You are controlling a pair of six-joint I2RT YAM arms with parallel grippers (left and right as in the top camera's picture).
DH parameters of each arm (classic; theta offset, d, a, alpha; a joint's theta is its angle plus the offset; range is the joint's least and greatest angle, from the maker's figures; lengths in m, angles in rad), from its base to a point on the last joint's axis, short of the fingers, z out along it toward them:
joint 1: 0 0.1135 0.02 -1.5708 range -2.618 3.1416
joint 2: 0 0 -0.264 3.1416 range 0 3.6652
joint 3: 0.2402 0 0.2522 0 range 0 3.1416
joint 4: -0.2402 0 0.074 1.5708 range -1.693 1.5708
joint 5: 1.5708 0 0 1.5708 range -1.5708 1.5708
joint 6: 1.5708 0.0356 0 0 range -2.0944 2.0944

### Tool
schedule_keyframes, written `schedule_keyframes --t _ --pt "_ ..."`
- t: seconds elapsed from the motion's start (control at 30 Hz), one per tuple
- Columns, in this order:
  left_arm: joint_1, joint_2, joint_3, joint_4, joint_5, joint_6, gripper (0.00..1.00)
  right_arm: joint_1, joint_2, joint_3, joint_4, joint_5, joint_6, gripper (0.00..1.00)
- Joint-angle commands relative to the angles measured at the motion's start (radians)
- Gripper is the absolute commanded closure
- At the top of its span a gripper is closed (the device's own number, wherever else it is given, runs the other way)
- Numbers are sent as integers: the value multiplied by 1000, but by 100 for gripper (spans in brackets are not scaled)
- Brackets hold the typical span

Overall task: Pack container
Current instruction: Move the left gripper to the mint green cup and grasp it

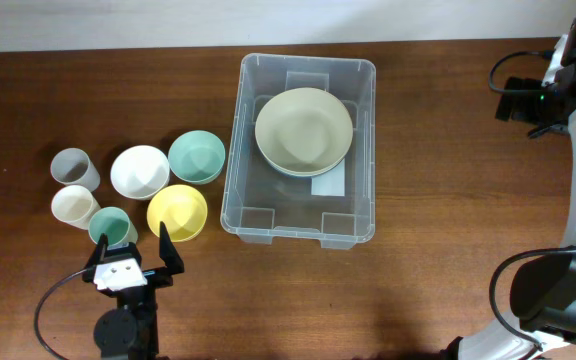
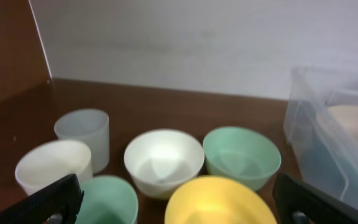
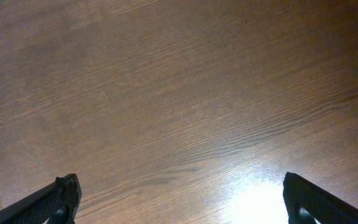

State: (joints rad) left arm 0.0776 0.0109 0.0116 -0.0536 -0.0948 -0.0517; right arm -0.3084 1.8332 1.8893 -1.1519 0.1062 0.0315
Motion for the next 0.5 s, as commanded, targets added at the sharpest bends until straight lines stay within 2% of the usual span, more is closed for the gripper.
schedule_keyframes --t 0.0,0.13,0.2,0.33,0.47 --pt "-5 -5 -2 72 22 12 0 -6 -13 14 -1 -9 10 1" --pt "-5 -5 -1 102 42 12 0 -6 -13 14 0 -9 10 1" --pt "-5 -5 19 49 29 5 0 -6 -13 14 -1 -9 10 1" --pt "-5 4 153 -163 -75 -38 0 -6 -13 14 0 -9 10 1" --pt "-5 91 461 -478 -208 -39 0 -6 -13 14 0 -9 10 1"
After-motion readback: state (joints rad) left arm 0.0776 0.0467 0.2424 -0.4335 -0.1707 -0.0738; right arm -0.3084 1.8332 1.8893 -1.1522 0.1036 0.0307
